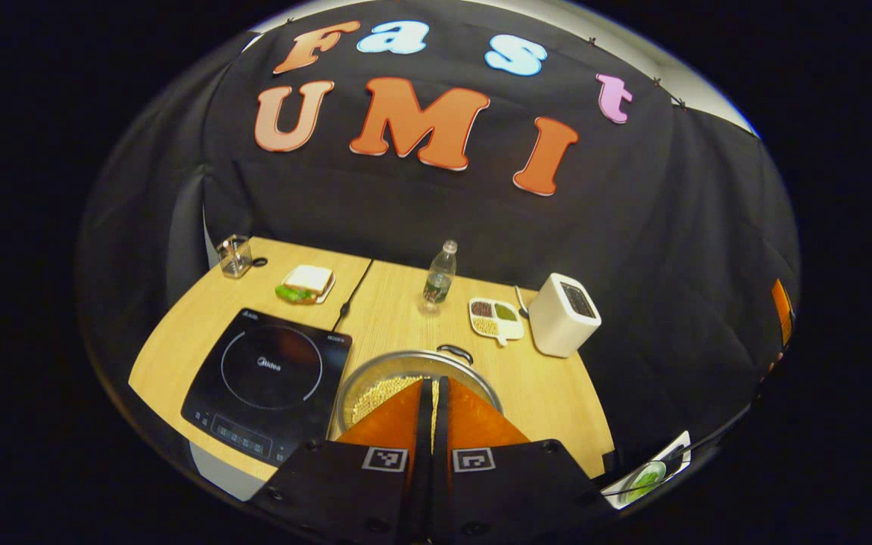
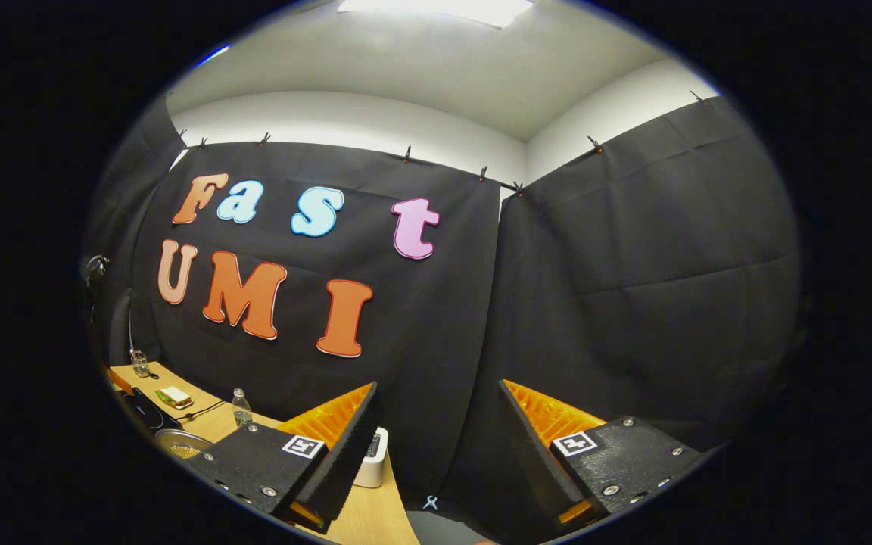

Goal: First push the handle of the pot to place it horizontally, then grasp the pot with both hands and set it on the induction cooktop.

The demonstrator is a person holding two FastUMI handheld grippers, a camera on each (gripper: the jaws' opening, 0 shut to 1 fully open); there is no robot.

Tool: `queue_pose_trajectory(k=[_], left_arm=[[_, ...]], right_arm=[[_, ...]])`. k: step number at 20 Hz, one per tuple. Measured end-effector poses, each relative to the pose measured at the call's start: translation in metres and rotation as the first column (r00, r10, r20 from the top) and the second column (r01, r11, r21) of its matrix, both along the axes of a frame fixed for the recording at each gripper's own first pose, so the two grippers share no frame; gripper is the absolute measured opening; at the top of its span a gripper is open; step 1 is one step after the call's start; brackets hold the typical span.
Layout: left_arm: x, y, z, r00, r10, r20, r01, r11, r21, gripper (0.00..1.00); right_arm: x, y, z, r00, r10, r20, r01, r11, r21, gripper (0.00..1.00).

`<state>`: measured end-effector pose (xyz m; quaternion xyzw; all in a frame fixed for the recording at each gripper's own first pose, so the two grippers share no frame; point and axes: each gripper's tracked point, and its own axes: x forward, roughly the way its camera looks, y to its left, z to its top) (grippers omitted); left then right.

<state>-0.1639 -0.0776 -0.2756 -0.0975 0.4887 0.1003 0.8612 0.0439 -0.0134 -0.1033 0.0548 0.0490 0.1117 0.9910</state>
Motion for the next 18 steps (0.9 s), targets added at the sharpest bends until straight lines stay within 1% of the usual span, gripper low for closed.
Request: queue_pose_trajectory(k=[1,2,3,6,8,10,13,16,18], left_arm=[[-0.012,-0.001,-0.010,0.999,0.016,-0.049,-0.017,1.000,-0.012,0.08],[-0.024,-0.003,-0.020,0.995,0.032,-0.097,-0.034,0.999,-0.019,0.08],[-0.034,-0.002,-0.029,0.989,0.046,-0.139,-0.050,0.998,-0.026,0.08],[-0.071,0.002,-0.061,0.960,0.100,-0.262,-0.112,0.993,-0.031,0.08],[-0.091,0.001,-0.079,0.930,0.139,-0.341,-0.165,0.985,-0.049,0.08],[-0.109,0.003,-0.094,0.900,0.157,-0.406,-0.194,0.980,-0.050,0.08],[-0.125,-0.002,-0.111,0.861,0.169,-0.480,-0.238,0.967,-0.086,0.08],[-0.145,0.003,-0.127,0.814,0.181,-0.552,-0.276,0.957,-0.094,0.08],[-0.158,0.001,-0.135,0.780,0.190,-0.596,-0.313,0.944,-0.108,0.08]], right_arm=[[0.002,0.000,-0.004,1.000,0.003,-0.008,-0.003,1.000,-0.001,0.94],[0.002,-0.001,-0.006,1.000,0.001,-0.015,-0.001,1.000,-0.001,0.92],[0.002,-0.001,-0.008,1.000,0.001,-0.020,-0.001,1.000,0.001,0.94],[0.000,-0.002,-0.015,0.999,0.010,-0.036,-0.010,1.000,0.006,0.94],[-0.002,-0.005,-0.022,0.998,0.005,-0.055,-0.005,1.000,0.006,0.94],[-0.004,-0.008,-0.028,0.997,-0.005,-0.078,0.005,1.000,0.008,0.94],[-0.006,-0.009,-0.036,0.994,-0.021,-0.108,0.022,1.000,0.008,0.94],[-0.006,-0.009,-0.034,0.993,-0.039,-0.114,0.039,0.999,-0.003,0.94],[-0.006,-0.007,-0.035,0.992,-0.044,-0.121,0.043,0.999,-0.008,0.94]])
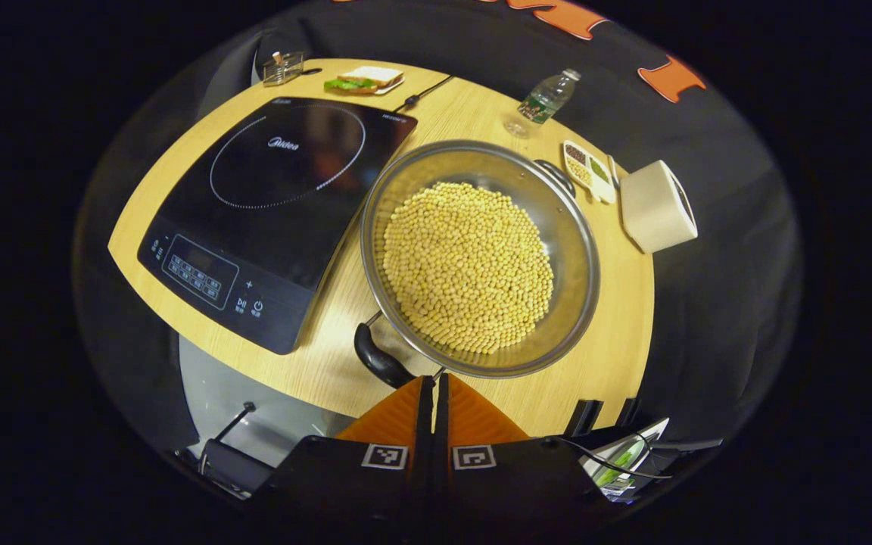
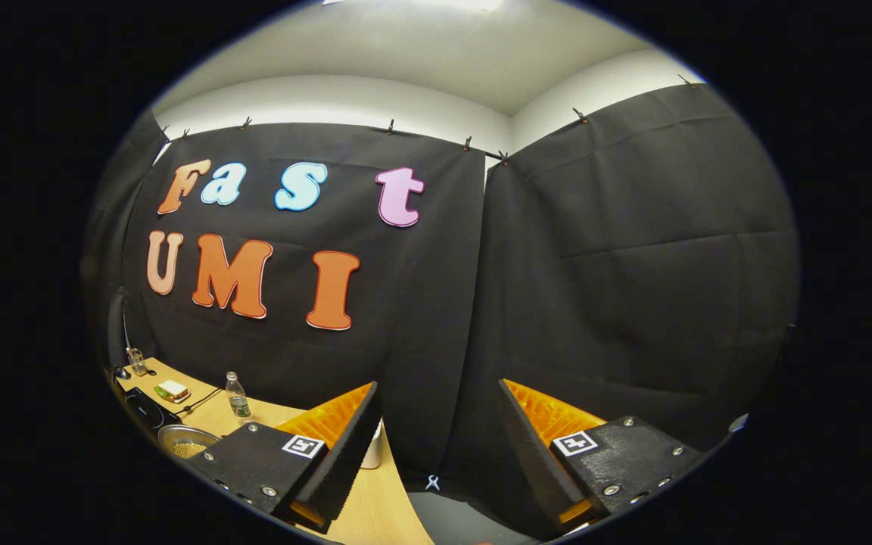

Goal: First push the handle of the pot to place it horizontally, then grasp the pot with both hands and set it on the induction cooktop.

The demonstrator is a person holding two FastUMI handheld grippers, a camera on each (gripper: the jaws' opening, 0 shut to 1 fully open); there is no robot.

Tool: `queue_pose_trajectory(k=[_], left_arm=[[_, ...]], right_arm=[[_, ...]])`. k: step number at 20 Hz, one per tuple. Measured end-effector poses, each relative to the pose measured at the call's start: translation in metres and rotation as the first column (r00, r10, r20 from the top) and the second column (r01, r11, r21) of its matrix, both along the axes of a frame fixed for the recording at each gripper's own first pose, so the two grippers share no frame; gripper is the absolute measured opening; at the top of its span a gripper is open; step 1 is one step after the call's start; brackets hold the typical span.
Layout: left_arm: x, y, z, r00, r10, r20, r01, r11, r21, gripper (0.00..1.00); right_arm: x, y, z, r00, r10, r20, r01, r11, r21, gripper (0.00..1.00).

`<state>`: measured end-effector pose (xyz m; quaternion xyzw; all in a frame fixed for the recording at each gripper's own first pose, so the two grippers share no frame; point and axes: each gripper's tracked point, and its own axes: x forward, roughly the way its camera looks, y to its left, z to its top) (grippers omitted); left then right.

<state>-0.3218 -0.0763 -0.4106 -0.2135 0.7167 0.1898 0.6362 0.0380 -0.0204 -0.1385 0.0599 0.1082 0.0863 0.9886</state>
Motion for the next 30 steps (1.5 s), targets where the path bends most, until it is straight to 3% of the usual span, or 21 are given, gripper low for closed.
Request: queue_pose_trajectory(k=[7,11,20,30], left_arm=[[-0.015,-0.021,-0.022,0.996,0.072,-0.060,-0.077,0.992,-0.100,0.08],[-0.021,-0.018,-0.033,0.991,0.081,-0.104,-0.091,0.992,-0.093,0.08],[-0.002,0.018,-0.043,0.990,0.074,-0.120,-0.069,0.996,0.048,0.08],[0.039,0.052,-0.039,0.997,-0.020,-0.072,0.032,0.985,0.168,0.08]], right_arm=[[0.000,0.029,0.004,1.000,0.029,-0.011,-0.029,1.000,0.006,0.95],[0.000,0.049,0.009,0.998,0.063,-0.013,-0.063,0.998,-0.002,0.94],[-0.004,0.094,0.006,0.992,0.117,-0.053,-0.118,0.993,-0.022,0.94],[-0.011,0.158,0.000,0.977,0.187,-0.099,-0.187,0.982,0.010,0.94]])
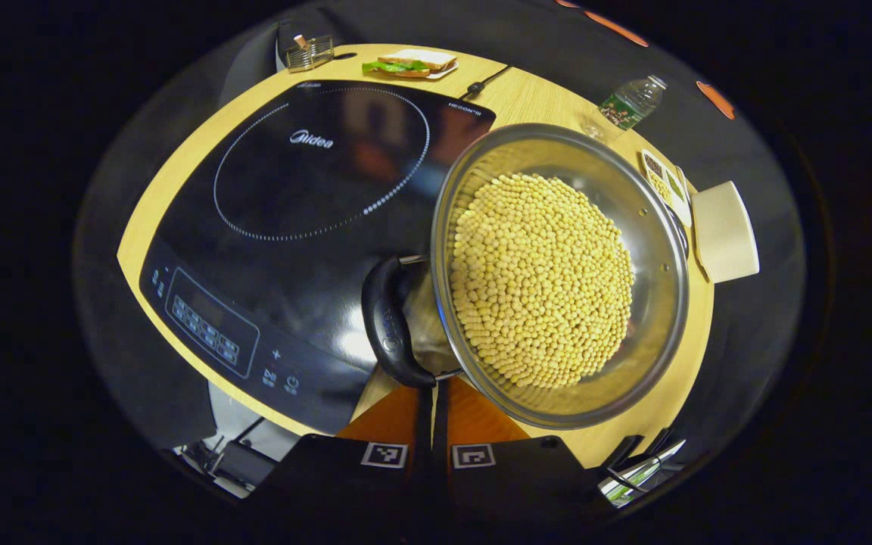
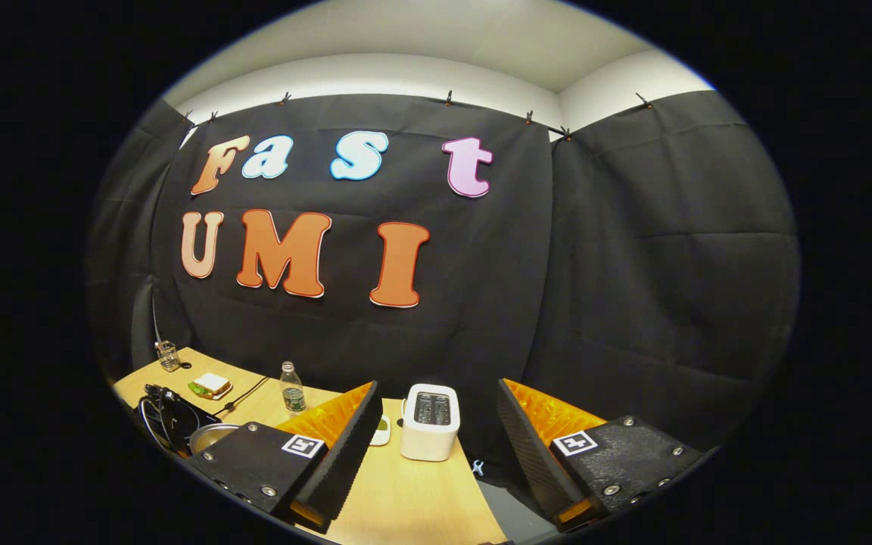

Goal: First push the handle of the pot to place it horizontally, then grasp the pot with both hands and set it on the induction cooktop.

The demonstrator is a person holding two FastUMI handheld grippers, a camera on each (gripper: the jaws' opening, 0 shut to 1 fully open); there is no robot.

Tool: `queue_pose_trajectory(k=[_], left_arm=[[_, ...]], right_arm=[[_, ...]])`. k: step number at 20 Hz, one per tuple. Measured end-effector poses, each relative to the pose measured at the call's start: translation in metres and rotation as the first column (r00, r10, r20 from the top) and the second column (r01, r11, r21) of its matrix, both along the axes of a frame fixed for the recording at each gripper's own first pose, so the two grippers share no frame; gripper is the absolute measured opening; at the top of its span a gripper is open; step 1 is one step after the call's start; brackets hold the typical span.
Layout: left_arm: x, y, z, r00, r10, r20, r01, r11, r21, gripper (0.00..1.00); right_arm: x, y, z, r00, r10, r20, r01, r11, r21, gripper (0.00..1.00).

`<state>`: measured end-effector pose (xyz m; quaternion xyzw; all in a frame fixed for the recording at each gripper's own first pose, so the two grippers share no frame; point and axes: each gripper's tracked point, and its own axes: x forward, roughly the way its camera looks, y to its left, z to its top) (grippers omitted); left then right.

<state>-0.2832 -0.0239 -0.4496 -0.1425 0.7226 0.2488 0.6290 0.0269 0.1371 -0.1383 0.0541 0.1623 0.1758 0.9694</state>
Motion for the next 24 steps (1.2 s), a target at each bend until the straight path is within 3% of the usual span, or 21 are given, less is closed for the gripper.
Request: queue_pose_trajectory(k=[6,11,14,15,16,24], left_arm=[[0.038,0.021,0.002,0.991,-0.109,0.076,0.104,0.992,0.066,0.08],[0.063,0.034,-0.008,0.973,-0.189,0.135,0.182,0.981,0.062,0.08],[0.079,0.036,-0.012,0.956,-0.244,0.164,0.237,0.970,0.060,0.08],[0.086,0.037,-0.016,0.949,-0.263,0.173,0.256,0.965,0.060,0.14],[0.092,0.037,-0.018,0.942,-0.281,0.182,0.274,0.960,0.059,0.08],[0.133,0.039,-0.038,0.877,-0.412,0.249,0.415,0.909,0.041,0.08]], right_arm=[[-0.006,0.037,-0.014,0.997,0.052,-0.052,-0.052,0.999,-0.004,0.97],[-0.013,0.072,-0.028,0.989,0.109,-0.101,-0.111,0.994,-0.010,0.97],[-0.022,0.090,-0.041,0.978,0.150,-0.143,-0.155,0.988,-0.020,0.94],[-0.023,0.096,-0.045,0.975,0.163,-0.153,-0.168,0.986,-0.021,0.95],[-0.025,0.102,-0.049,0.971,0.173,-0.164,-0.179,0.984,-0.022,0.95],[-0.042,0.152,-0.088,0.930,0.233,-0.284,-0.249,0.968,-0.021,0.94]])
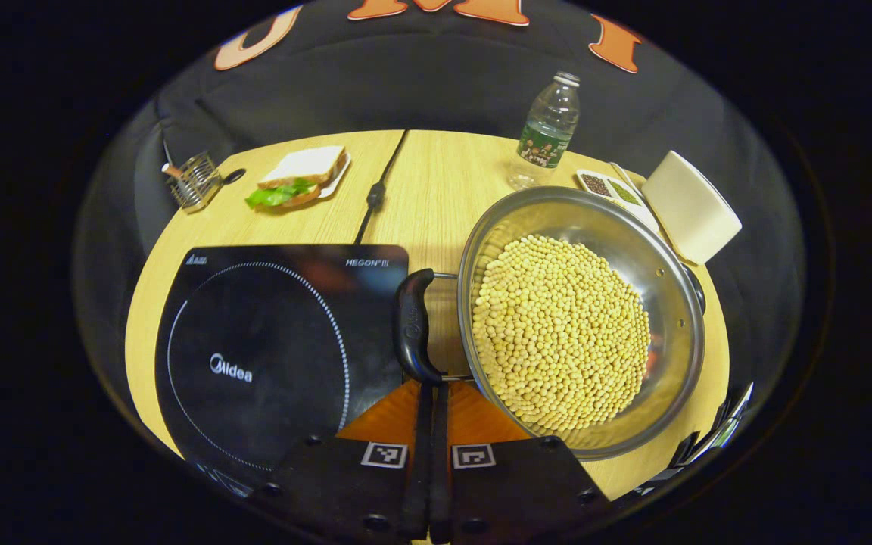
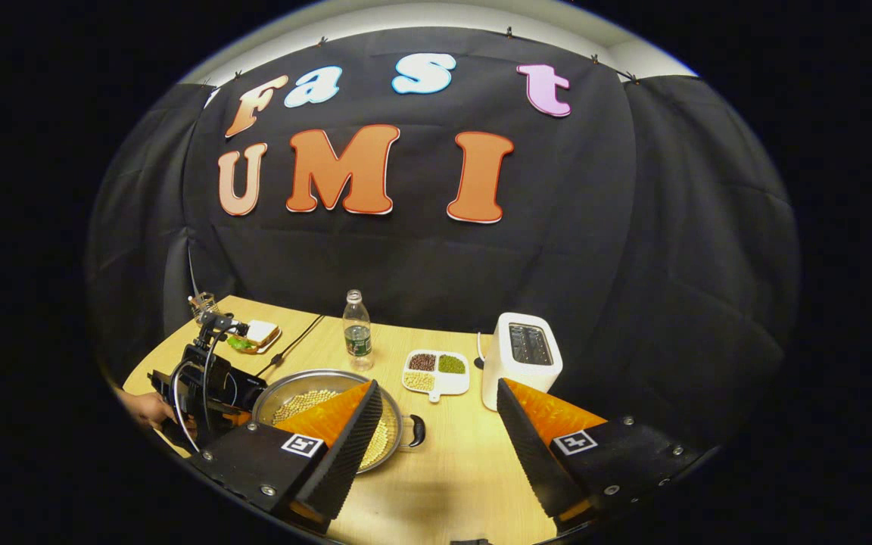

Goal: First push the handle of the pot to place it horizontally, then grasp the pot with both hands and set it on the induction cooktop.

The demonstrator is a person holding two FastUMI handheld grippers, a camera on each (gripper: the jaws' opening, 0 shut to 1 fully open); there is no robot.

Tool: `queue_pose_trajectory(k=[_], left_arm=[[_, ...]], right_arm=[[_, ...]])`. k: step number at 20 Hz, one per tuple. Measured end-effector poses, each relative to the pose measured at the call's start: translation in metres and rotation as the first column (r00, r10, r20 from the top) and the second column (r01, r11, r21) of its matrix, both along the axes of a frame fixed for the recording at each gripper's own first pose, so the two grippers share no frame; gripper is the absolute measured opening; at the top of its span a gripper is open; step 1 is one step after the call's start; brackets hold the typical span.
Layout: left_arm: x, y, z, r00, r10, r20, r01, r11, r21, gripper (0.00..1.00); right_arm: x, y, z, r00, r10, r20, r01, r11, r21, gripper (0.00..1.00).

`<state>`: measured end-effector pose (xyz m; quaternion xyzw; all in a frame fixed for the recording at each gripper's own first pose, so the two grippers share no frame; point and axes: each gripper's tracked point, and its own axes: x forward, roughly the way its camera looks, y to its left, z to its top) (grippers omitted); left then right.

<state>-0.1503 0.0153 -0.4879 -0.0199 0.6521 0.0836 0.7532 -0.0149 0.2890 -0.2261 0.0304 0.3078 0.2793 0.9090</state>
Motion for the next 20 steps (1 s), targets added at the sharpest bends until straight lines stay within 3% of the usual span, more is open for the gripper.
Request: queue_pose_trajectory(k=[5,12,13,14,16,18,19,20], left_arm=[[0.017,0.001,-0.006,0.997,-0.067,0.024,0.067,0.997,-0.028,0.08],[0.031,0.006,0.031,0.988,-0.061,0.145,0.078,0.991,-0.111,0.08],[0.037,0.005,0.037,0.984,-0.057,0.166,0.078,0.989,-0.125,0.16],[0.040,0.003,0.041,0.982,-0.061,0.181,0.088,0.986,-0.142,0.16],[0.046,0.004,0.040,0.979,-0.082,0.187,0.109,0.984,-0.138,0.50],[0.054,0.001,0.035,0.977,-0.099,0.190,0.124,0.984,-0.124,0.67],[0.059,-0.003,0.031,0.976,-0.108,0.188,0.132,0.984,-0.120,0.84],[0.062,-0.006,0.026,0.976,-0.116,0.183,0.139,0.983,-0.117,0.87]], right_arm=[[-0.011,0.023,-0.034,0.995,0.024,-0.093,-0.027,0.999,-0.036,0.95],[-0.018,0.054,-0.086,0.969,0.035,-0.243,-0.054,0.996,-0.071,0.95],[-0.019,0.059,-0.094,0.964,0.041,-0.263,-0.062,0.995,-0.074,0.95],[-0.019,0.064,-0.102,0.960,0.044,-0.277,-0.068,0.994,-0.080,0.95],[-0.019,0.071,-0.115,0.951,0.049,-0.305,-0.081,0.992,-0.093,0.95],[-0.021,0.076,-0.127,0.939,0.051,-0.340,-0.088,0.992,-0.094,0.95],[-0.022,0.077,-0.134,0.933,0.051,-0.358,-0.090,0.991,-0.095,0.95],[-0.022,0.078,-0.140,0.928,0.047,-0.368,-0.090,0.991,-0.100,0.95]])
